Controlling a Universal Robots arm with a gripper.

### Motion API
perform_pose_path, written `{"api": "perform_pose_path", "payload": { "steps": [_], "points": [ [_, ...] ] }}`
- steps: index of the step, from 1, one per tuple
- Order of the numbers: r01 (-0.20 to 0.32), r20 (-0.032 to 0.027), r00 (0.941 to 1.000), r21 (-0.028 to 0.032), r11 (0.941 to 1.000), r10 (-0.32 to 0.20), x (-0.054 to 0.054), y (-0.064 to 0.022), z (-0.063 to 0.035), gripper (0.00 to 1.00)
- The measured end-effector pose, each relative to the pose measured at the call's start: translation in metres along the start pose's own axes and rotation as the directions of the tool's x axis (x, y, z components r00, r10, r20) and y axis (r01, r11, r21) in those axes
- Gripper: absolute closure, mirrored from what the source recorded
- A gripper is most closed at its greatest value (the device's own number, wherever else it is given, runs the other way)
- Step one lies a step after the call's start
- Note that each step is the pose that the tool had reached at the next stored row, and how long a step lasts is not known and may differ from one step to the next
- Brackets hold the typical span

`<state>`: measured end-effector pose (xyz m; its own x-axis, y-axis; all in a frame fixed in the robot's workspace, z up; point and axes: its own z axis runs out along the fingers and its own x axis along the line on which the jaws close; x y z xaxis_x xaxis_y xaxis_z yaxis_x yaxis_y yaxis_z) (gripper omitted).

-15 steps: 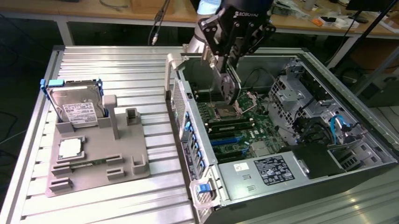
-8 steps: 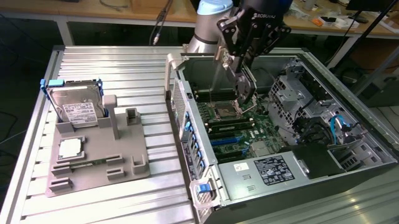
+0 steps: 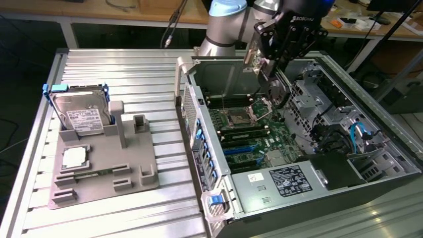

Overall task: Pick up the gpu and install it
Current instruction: 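Pick up the gpu and move the gpu toward the slot, then insert the gpu into the slot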

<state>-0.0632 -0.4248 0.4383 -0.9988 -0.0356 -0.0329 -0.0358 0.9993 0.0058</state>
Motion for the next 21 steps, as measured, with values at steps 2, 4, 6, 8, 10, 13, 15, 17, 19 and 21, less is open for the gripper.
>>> {"api": "perform_pose_path", "payload": {
  "steps": [2,4,6,8,10,13,15,17,19,21],
  "points": [
    [0.0,0.0001,1.0,-0.0001,1.0,0.0,-0.013,-0.0005,0.0006,0.73],
    [0.0,0.0,1.0,-0.0001,1.0,0.0,-0.022,-0.0008,0.001,0.73],
    [0.0,0.0002,1.0,-0.0001,1.0,0.0,-0.024,-0.0009,0.0011,0.73],
    [0.0,0.0002,1.0,0.0,1.0,0.0,-0.024,-0.0009,0.0011,0.73],
    [0.0,0.0001,1.0,0.0,1.0,0.0,-0.024,-0.0009,0.0011,0.73],
    [0.0,0.0001,1.0,0.0,1.0,0.0,-0.024,-0.0009,0.0011,0.73],
    [0.0,0.0001,1.0,0.0,1.0,0.0,-0.024,-0.0009,0.0011,0.73],
    [0.0,0.0001,1.0,0.0,1.0,0.0,-0.024,-0.0009,0.0011,0.73],
    [0.0,0.0002,1.0,-0.0001,1.0,0.0,-0.024,-0.0009,0.0011,0.73],
    [0.001,0.0001,1.0,0.0,1.0,-0.001,-0.024,-0.0009,0.0011,0.73]
  ]
}}
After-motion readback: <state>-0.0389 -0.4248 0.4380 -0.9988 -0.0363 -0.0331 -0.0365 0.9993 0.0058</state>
